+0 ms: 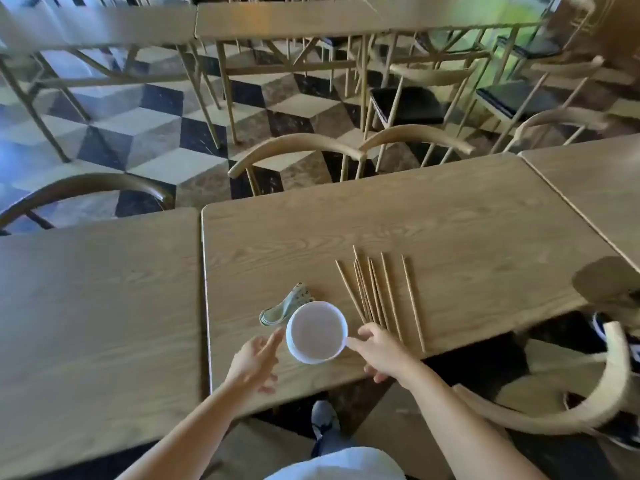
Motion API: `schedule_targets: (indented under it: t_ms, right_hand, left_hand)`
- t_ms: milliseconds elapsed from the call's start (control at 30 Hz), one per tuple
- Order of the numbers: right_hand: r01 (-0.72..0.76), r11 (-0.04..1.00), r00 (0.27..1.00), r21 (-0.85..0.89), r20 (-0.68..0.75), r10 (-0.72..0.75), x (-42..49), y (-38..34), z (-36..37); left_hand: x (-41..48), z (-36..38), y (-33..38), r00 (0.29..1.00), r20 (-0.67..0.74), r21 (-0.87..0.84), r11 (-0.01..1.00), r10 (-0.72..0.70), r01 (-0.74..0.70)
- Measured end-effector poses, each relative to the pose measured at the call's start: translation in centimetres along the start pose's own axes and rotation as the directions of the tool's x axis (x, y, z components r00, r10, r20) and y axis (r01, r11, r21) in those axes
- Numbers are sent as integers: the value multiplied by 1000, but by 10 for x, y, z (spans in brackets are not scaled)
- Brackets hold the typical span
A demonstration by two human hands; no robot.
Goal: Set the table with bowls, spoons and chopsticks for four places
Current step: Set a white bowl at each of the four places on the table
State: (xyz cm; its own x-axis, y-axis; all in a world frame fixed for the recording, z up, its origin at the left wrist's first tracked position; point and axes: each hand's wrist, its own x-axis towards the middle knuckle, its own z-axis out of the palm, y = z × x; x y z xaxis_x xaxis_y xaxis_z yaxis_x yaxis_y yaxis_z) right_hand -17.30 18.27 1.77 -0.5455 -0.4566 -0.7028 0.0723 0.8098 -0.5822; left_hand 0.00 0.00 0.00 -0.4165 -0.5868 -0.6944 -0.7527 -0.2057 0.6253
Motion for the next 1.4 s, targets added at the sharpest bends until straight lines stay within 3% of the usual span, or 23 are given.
schedule_targets:
  t_ms: [100, 300, 500, 700, 1100, 1267, 1400]
  right_hand:
    - [-56, 978, 998, 199, 8, 56, 23, 0, -1]
    - [-233, 842, 960, 486, 253, 120, 70, -9, 1]
    - [-350, 833, 903, 428, 389, 180, 85, -14, 13]
    - [-429, 727, 871, 536, 458, 176, 84, -13, 37]
    - [-318, 747, 913, 584, 401, 75, 39, -37, 72]
    - [-260, 779, 924, 571, 382, 29, -12, -46, 130]
    - [-248, 826, 884, 507, 467, -21, -67, -52, 198]
  left_hand:
    - [10, 18, 3, 990, 11, -231, 963, -140, 139]
    - [19, 44, 16, 966, 77, -398, 880, -248, 258]
    - [32, 68, 22, 947, 76, -539, 786, -313, 303]
    - [36, 77, 26, 924, 86, -727, 611, -371, 314]
    - [-11, 39, 5, 942, 144, -839, 468, -304, 279]
    - [-54, -6, -44, 943, 123, -879, 408, -310, 249]
    - [-107, -51, -110, 955, 48, -918, 365, -292, 158]
